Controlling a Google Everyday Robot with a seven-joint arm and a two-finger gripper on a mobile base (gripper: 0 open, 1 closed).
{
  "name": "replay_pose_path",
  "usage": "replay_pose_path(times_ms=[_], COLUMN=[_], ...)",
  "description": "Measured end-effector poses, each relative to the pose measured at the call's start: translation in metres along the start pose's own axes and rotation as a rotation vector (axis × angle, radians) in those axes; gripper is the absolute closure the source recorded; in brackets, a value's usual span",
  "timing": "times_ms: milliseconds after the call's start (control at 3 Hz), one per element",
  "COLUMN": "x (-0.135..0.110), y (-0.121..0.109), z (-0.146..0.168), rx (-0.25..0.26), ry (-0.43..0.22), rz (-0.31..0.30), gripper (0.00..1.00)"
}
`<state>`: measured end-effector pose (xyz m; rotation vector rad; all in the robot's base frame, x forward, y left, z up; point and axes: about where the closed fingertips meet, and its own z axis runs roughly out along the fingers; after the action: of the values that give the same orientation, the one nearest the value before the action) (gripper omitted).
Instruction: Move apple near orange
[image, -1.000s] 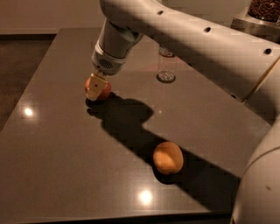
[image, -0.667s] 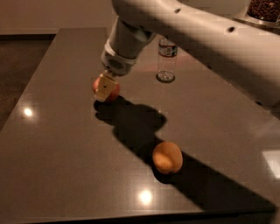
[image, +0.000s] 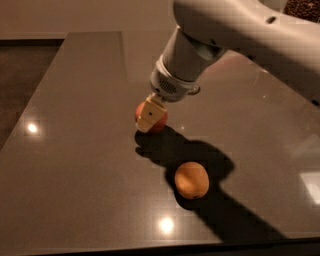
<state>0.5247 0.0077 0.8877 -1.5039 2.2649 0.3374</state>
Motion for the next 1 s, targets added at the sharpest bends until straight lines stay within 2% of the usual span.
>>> replay_pose_path(times_ms=[333,667,1000], x=[0.034,0.054,0.072], y=[0.015,0.026,0.035], z=[-0.011,-0.016,-0.017], rx=[-0.002,0.010,0.035], ry=[0.023,0.043,0.086], rz=[0.078,0.127,0.164], gripper=[1.00,1.00,0.75])
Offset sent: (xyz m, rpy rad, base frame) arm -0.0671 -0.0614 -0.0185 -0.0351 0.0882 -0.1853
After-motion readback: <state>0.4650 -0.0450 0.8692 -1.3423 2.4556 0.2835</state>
